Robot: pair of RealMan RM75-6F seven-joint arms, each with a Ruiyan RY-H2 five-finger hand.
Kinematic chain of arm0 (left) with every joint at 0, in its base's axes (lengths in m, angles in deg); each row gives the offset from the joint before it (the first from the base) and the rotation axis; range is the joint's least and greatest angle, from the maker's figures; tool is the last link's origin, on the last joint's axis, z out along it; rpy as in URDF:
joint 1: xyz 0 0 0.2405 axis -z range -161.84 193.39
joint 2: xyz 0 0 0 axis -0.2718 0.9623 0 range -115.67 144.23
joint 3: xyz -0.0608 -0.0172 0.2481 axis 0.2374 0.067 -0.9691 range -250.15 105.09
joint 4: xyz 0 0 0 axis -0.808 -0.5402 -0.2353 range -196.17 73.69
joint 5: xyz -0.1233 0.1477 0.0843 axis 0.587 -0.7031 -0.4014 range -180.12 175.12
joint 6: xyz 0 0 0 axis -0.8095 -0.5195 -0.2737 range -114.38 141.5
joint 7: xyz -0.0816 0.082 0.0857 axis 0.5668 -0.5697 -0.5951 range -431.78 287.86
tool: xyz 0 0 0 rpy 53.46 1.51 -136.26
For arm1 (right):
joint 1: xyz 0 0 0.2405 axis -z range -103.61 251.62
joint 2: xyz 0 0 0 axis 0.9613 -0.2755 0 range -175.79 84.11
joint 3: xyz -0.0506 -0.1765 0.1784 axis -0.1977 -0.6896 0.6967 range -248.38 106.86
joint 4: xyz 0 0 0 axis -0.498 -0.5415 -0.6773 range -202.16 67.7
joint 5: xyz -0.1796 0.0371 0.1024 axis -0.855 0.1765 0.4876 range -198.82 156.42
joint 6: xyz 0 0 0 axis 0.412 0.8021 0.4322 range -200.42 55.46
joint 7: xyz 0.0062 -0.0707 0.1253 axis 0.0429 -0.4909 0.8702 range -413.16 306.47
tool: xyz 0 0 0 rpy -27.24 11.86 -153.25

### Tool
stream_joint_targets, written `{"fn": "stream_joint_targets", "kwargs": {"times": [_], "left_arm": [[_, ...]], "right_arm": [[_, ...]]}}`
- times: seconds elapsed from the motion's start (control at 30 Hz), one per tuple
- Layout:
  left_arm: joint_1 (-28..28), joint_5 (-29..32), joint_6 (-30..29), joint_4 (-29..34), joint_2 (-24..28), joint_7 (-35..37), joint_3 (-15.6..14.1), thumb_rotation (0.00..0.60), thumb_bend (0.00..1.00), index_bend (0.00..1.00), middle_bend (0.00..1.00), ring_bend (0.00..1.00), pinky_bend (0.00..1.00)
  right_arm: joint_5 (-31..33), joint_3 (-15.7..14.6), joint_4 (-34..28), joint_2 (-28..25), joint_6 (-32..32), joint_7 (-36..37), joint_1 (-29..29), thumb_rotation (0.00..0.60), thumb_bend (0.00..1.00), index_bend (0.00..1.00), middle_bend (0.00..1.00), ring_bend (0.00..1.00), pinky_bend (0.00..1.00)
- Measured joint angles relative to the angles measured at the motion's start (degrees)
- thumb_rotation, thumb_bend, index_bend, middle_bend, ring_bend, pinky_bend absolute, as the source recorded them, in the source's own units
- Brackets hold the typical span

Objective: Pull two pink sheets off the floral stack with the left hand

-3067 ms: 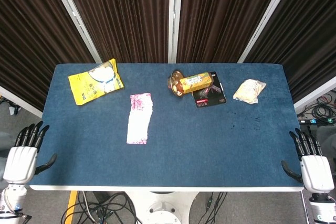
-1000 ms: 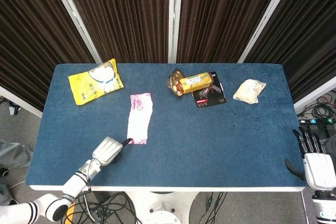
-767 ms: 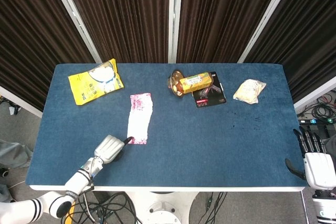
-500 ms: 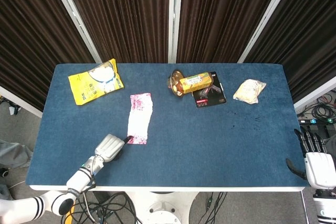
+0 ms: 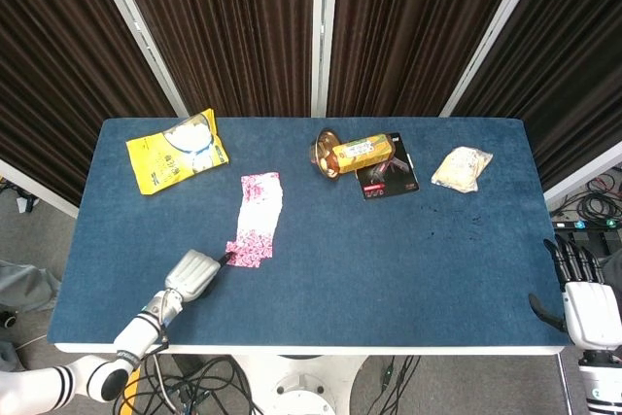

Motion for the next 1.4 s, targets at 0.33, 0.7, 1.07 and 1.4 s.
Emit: {"fn": "stream_joint_targets", "kwargs": {"times": [0.33, 0.7, 1.07, 1.4], "left_arm": [[-0.8, 1.3, -1.3, 1.0, 2.2, 0.1, -1.2, 0.600, 0.55, 0.14, 0.98, 0.92, 0.90], [-1.5, 3.4, -1.8, 0.8, 4.1, 0.0, -2.2, 0.600, 0.56, 0.14, 0.98, 0.92, 0.90], [-2.0, 3.4, -4.7, 2.1, 6.1, 0.1, -1.6, 0.600, 0.56, 0.14, 0.98, 0.92, 0.90], [-0.4, 0.9, -5.2, 4.3, 5.0, 0.4, -0.6, 0.600, 0.56, 0.14, 0.98, 0.92, 0.90]], "right_arm": [[-0.2, -0.1, -0.8, 0.1, 0.1, -1.1, -0.2, 0.600, 0.21, 0.00, 0.00, 0.00, 0.00], [-0.1, -0.1, -1.2, 0.1, 0.1, -1.7, -0.2, 0.600, 0.21, 0.00, 0.00, 0.00, 0.00], [-0.2, 0.0, -1.5, 0.1, 0.0, -2.1, -0.3, 0.600, 0.21, 0.00, 0.00, 0.00, 0.00], [-0.4, -0.1, -1.9, 0.3, 0.4, -2.9, -0.7, 0.600, 0.21, 0.00, 0.00, 0.00, 0.00]]}}
